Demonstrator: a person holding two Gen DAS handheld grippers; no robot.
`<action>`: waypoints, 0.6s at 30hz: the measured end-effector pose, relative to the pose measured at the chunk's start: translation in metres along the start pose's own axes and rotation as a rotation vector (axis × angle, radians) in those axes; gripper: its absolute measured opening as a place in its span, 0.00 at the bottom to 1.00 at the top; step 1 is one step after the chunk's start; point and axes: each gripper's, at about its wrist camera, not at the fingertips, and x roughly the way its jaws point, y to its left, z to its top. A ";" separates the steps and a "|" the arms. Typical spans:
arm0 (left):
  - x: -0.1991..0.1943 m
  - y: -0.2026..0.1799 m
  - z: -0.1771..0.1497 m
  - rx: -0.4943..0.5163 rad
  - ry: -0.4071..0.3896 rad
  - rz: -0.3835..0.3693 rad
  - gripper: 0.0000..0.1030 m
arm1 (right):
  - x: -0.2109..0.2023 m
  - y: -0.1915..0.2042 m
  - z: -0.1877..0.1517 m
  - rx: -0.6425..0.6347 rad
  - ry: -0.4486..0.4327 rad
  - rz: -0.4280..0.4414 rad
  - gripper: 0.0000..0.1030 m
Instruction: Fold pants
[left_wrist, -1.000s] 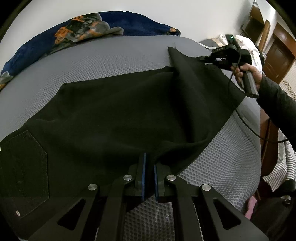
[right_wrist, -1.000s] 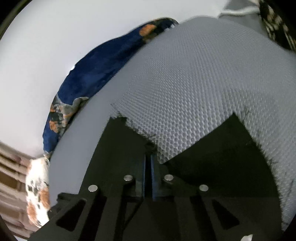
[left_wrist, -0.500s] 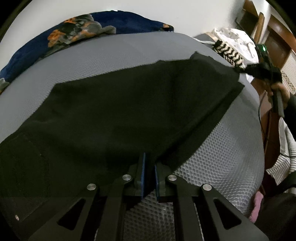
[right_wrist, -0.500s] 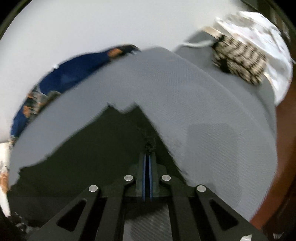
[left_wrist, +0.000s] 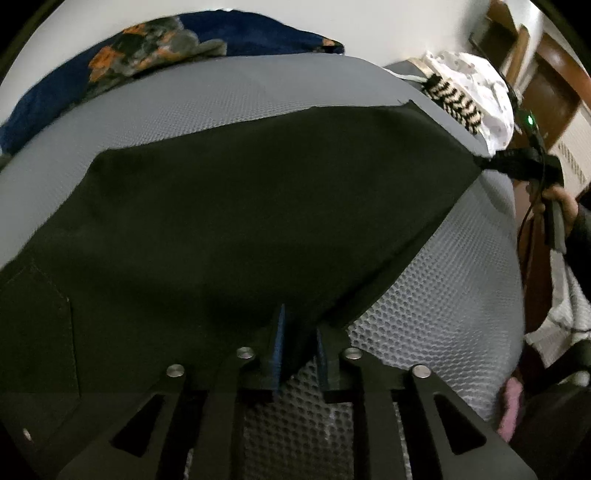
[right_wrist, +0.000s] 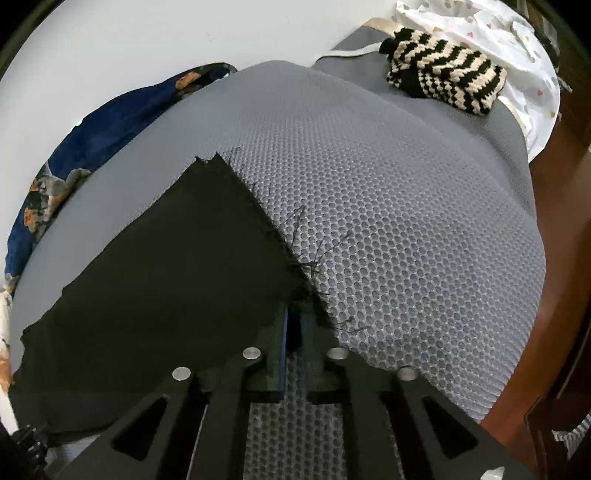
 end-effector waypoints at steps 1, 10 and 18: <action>-0.002 0.002 0.001 -0.018 0.008 -0.019 0.25 | -0.004 -0.001 0.002 0.000 -0.004 0.005 0.17; -0.039 0.013 0.014 -0.063 -0.082 -0.091 0.52 | -0.009 0.023 0.074 -0.124 -0.003 0.165 0.21; -0.034 0.062 0.032 -0.300 -0.152 -0.017 0.52 | 0.057 0.071 0.133 -0.215 0.147 0.289 0.23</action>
